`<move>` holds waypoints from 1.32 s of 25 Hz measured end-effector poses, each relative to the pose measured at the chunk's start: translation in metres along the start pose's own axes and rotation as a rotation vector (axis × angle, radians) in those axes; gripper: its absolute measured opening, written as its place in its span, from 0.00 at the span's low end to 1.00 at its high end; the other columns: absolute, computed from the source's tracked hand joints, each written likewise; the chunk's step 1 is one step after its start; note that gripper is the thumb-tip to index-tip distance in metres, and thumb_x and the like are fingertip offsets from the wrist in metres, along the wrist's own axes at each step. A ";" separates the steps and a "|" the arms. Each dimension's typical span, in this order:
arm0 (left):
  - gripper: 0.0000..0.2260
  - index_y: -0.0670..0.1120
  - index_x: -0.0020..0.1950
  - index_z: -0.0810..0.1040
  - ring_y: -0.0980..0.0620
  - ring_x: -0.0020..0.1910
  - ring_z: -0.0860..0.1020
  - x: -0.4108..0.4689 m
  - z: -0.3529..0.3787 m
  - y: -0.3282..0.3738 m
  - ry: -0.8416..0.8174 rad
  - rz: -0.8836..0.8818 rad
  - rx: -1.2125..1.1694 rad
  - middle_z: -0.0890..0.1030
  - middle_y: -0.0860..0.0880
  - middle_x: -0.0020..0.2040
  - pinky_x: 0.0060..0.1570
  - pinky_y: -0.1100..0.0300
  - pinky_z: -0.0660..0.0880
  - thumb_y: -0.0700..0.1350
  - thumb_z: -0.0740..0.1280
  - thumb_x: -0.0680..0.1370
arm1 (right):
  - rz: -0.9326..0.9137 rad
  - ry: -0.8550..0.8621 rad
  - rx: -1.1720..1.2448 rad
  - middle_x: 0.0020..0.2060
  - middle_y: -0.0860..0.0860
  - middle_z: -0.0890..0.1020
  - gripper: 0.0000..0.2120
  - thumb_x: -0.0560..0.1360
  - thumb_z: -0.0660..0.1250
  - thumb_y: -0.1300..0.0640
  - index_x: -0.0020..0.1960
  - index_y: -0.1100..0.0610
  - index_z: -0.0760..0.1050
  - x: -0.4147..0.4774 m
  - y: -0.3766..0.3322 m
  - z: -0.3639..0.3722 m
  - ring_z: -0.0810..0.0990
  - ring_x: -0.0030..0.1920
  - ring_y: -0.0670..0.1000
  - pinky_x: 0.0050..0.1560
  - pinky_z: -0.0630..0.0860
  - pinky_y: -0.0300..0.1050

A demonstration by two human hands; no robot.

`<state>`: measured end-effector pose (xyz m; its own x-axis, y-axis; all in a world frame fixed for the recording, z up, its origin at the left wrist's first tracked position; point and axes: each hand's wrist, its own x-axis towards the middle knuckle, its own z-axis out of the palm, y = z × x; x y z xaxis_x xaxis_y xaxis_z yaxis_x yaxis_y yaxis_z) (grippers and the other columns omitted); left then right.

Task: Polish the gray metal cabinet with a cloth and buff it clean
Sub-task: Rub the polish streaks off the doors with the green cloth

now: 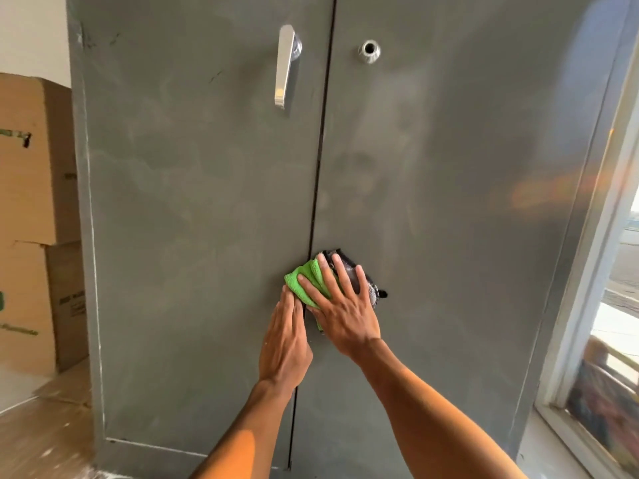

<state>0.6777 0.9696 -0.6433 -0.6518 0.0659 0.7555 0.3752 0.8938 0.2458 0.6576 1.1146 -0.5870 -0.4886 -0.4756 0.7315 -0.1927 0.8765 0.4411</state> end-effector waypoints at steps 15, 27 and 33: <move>0.29 0.31 0.73 0.71 0.40 0.76 0.69 -0.077 0.013 -0.050 -0.218 -0.027 0.078 0.61 0.36 0.81 0.68 0.48 0.75 0.34 0.57 0.71 | -0.021 -0.091 0.079 0.83 0.52 0.49 0.44 0.73 0.67 0.60 0.83 0.46 0.50 -0.084 -0.079 0.056 0.48 0.82 0.57 0.79 0.45 0.63; 0.26 0.36 0.79 0.63 0.45 0.78 0.64 -0.080 -0.036 -0.067 -0.427 -0.050 0.108 0.32 0.43 0.82 0.75 0.55 0.61 0.37 0.55 0.80 | -0.248 -0.169 0.049 0.77 0.49 0.70 0.22 0.84 0.51 0.59 0.72 0.48 0.74 -0.170 -0.086 0.080 0.68 0.76 0.53 0.75 0.58 0.56; 0.24 0.42 0.76 0.67 0.48 0.74 0.68 -0.076 -0.049 -0.068 -0.417 -0.158 0.131 0.32 0.49 0.83 0.70 0.57 0.66 0.39 0.54 0.79 | 0.348 -0.139 0.412 0.74 0.57 0.69 0.25 0.82 0.54 0.52 0.78 0.56 0.66 -0.068 -0.264 0.105 0.77 0.68 0.54 0.73 0.62 0.55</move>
<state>0.7337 0.8820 -0.6883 -0.9136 0.0730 0.4000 0.1811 0.9539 0.2395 0.6521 0.9238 -0.8077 -0.6850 -0.1625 0.7102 -0.3029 0.9501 -0.0747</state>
